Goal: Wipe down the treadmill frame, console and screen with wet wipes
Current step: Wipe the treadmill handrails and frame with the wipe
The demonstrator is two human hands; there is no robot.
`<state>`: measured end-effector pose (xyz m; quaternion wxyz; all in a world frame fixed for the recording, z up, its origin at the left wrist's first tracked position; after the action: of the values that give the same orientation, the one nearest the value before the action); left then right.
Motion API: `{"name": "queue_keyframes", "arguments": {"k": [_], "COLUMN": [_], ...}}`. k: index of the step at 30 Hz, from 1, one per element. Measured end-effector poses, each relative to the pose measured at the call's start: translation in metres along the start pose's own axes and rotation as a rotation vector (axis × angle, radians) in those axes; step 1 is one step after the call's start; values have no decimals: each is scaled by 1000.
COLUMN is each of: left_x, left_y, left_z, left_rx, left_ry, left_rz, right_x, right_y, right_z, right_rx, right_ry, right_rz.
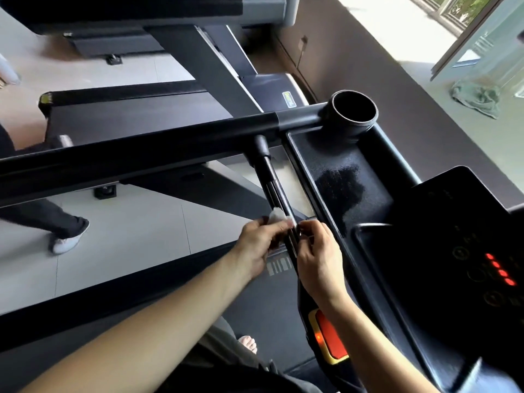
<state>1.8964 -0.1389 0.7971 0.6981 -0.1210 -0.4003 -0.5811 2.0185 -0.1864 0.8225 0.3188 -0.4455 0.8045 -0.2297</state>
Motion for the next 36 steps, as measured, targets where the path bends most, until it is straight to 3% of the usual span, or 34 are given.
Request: {"name": "queue_keyframes", "arguments": {"k": [6, 11, 16, 26, 31, 36], "left_x": [-32, -21, -46, -16, -14, -10], "left_y": [6, 1, 5, -13, -19, -11], "left_z": [25, 4, 50, 4, 11, -5], "left_rx": [-82, -175, -77, -237, -126, -188], "left_ry": [64, -168, -40, 98, 107, 127], "left_rz": [207, -56, 111, -32, -41, 152], "right_x": [0, 1, 1, 1, 1, 1], "right_y": [-1, -1, -1, -1, -1, -2], "right_z": [0, -1, -2, -2, -1, -2], "right_rx": [3, 14, 25, 30, 21, 12], "right_ry": [9, -15, -27, -36, -15, -10], "right_rz": [2, 24, 29, 62, 37, 34]}}
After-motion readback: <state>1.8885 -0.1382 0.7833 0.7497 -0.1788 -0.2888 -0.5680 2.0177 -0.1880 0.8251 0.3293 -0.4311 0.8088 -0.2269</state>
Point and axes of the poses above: each hand's wrist, its own x-axis away from the middle knuckle, its own y-axis out of the palm, z = x × y, the point moved 2 cm from there along -x, towards the middle knuckle, and after that the axes turned 15 degrees about z, right-handed, at the moved point
